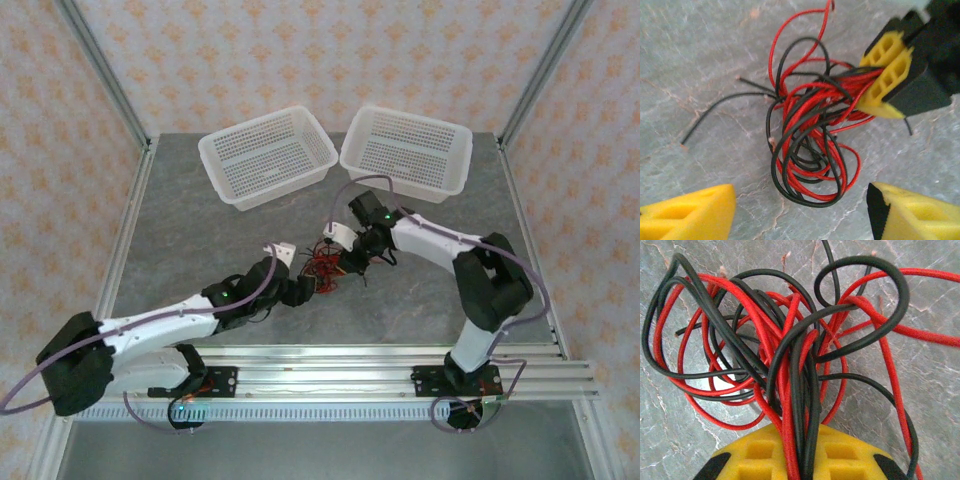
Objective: Untangle the cables
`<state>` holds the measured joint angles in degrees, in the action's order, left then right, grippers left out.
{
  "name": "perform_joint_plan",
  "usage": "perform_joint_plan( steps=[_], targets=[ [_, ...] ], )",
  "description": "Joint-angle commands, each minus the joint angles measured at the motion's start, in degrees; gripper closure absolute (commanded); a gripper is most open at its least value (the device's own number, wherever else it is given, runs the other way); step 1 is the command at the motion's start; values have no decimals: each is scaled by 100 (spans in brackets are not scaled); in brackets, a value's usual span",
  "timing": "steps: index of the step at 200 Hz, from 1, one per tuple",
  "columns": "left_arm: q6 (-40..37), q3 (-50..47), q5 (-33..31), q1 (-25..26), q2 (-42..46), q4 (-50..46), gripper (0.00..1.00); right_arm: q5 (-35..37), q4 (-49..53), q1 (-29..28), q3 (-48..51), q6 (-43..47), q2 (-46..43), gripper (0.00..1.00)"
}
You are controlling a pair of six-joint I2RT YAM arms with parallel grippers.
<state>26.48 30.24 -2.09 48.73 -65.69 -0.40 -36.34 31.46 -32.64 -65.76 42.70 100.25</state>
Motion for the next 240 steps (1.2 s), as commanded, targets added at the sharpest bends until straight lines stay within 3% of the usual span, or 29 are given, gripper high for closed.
perform_joint_plan(
  steps=[1,33,88,96,106,114,127,132,151,165,177,205,240],
  targets=[
    [103,-249,2,30,-306,645,22,-600,941,65,-393,-7,408,100],
    [350,-176,86,23,-820,1014,9,-761,1222,91,-637,-30,720,100],
    [625,227,59,-93,-2010,921,10,-1006,754,91,-440,-257,458,100],
    [635,229,75,-139,-2100,987,13,-999,646,91,-376,-350,415,100],
    [639,221,162,-224,-2148,1130,26,-954,504,91,-281,-506,367,100],
    [639,212,263,-303,-2141,1261,46,-877,361,91,-185,-701,326,100],
    [655,208,454,-423,-2091,1404,88,-707,137,100,-52,-1070,265,100],
    [664,219,499,-463,-2061,1426,100,-590,6,100,21,-1304,236,100],
    [661,228,741,-565,-1879,1429,100,-86,-548,117,248,-2293,80,96],
    [675,212,931,-625,-1704,1388,100,230,-1105,135,520,-3133,-203,87],
    [1006,163,1114,-687,-1564,1375,100,429,-1633,135,827,-3858,-585,85],
    [1750,-53,1685,-783,-1344,1672,100,764,-2803,137,1600,-5408,-1655,67],
    [2694,-326,2044,-807,-1304,2276,100,873,-3827,87,2437,-6694,-2618,46]
  ],
)
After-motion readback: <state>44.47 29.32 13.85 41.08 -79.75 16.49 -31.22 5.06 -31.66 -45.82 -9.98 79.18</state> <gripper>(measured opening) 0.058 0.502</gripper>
